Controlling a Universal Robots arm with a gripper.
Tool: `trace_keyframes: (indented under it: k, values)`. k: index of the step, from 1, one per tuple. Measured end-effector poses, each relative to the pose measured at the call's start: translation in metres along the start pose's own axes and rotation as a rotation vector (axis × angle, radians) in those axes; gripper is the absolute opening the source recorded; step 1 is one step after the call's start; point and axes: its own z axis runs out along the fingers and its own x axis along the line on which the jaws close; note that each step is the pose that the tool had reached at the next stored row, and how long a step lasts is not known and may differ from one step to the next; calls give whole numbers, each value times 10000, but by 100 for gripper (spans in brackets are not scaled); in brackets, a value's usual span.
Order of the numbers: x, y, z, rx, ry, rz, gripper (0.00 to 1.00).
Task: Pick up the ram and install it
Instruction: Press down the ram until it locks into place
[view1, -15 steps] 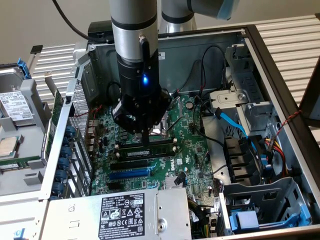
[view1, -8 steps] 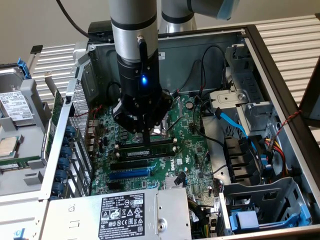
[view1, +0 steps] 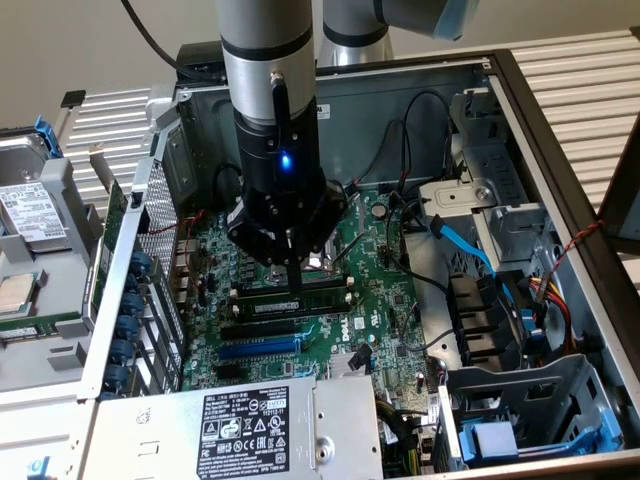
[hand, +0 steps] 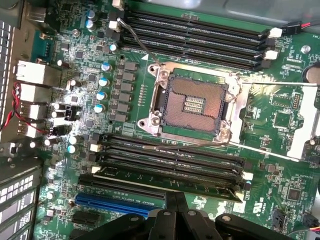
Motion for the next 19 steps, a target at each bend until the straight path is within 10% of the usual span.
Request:
trace_keyframes:
  k: [19]
  values:
    - [1,1,21,89,-61,2008,11]
